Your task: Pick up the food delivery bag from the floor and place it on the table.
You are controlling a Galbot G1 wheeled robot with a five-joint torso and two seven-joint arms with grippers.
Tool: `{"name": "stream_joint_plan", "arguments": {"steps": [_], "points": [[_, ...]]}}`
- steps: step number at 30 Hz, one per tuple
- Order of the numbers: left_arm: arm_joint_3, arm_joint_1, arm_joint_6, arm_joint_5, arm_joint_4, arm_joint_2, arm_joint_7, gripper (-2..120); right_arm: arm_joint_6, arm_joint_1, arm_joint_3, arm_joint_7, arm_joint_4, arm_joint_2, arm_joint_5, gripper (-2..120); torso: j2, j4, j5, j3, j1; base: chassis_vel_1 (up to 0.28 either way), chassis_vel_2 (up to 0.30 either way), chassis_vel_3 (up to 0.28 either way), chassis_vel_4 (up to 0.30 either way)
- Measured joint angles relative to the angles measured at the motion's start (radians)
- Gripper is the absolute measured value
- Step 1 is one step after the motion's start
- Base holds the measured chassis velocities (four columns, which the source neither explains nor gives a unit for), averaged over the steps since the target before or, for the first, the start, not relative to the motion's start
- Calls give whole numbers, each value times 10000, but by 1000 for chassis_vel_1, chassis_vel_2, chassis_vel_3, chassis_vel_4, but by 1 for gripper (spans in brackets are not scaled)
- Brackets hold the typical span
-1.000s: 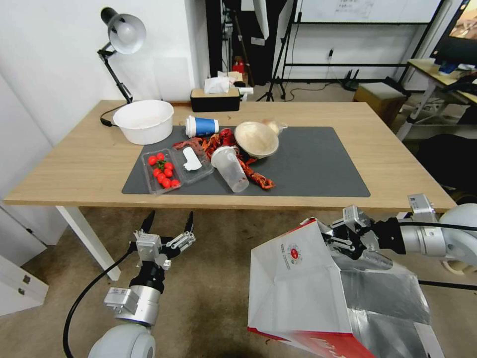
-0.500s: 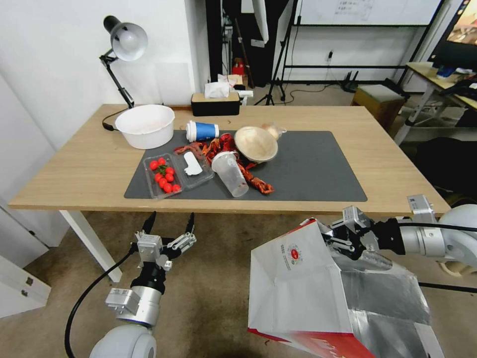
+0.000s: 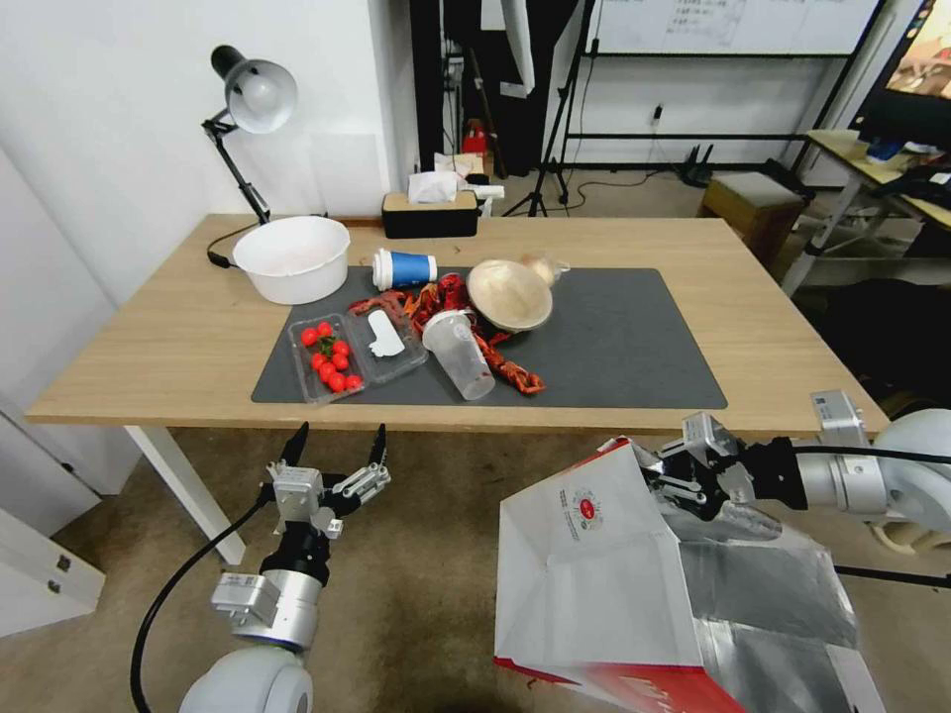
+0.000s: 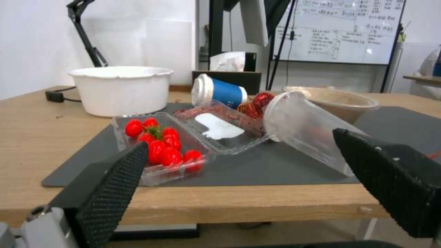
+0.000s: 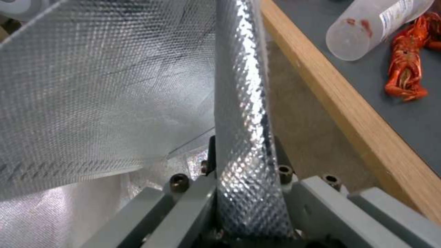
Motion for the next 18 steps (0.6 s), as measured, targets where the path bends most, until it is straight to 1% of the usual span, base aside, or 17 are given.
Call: {"name": "stream_joint_plan", "arguments": {"steps": [10,18], "points": [[-19,9,5,-8,-7,44,4,100,0,-35,0,141,54,-21,49,0,-33,0,0,-19,-14,0,0,0,0],[-58,13,4,-23,-12,90,13,100,2,-96,-2,446,153,-48,165,0,-66,0,0,-36,-28,0,0,0,0]]}}
